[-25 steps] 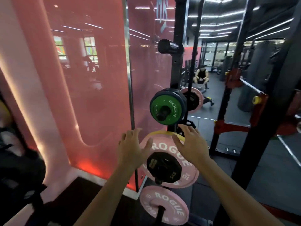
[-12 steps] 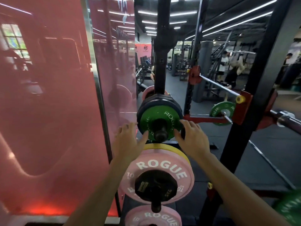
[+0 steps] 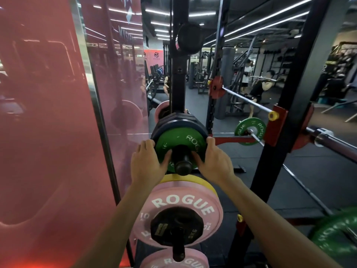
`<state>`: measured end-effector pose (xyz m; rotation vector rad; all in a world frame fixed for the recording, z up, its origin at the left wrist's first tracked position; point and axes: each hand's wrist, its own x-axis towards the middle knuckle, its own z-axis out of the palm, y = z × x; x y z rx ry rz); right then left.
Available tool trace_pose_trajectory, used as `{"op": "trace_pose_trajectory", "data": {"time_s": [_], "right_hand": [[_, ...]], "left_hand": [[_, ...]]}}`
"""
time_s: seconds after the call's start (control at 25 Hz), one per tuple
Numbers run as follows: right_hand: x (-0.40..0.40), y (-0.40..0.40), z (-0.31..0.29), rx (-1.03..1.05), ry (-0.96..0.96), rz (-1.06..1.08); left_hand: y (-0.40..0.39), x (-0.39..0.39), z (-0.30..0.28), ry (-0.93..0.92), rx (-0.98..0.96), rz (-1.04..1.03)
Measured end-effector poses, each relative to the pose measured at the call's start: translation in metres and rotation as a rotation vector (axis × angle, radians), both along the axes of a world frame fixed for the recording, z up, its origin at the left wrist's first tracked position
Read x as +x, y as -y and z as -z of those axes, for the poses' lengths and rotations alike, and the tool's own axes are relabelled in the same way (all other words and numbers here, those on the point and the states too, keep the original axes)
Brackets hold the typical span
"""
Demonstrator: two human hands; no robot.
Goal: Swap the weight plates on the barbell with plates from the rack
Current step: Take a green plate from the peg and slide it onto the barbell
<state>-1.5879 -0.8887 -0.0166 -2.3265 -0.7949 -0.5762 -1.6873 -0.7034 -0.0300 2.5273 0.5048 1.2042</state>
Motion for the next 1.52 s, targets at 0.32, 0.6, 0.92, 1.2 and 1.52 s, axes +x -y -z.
{"op": "trace_pose_trajectory", "data": {"time_s": [0.32, 0.6, 0.92, 1.2, 1.52], "right_hand": [[0.000, 0.014, -0.003, 0.008, -0.101, -0.075], [-0.010, 0.017, -0.004, 0.003, 0.062, -0.010], [-0.033, 0.028, -0.001, 0.032, 0.003, 0.004], [-0.083, 0.060, 0.007, 0.006, -0.009, 0.014], [-0.128, 0.193, 0.004, 0.084, 0.034, 0.200]], "left_hand": [[0.004, -0.009, 0.012, 0.117, -0.047, 0.097], [-0.005, -0.014, 0.010, 0.066, -0.072, 0.151], [0.012, -0.038, 0.013, 0.097, -0.150, 0.172], [0.031, -0.069, 0.027, 0.128, -0.237, 0.265], [0.150, -0.075, 0.004, 0.078, -0.127, 0.402]]}}
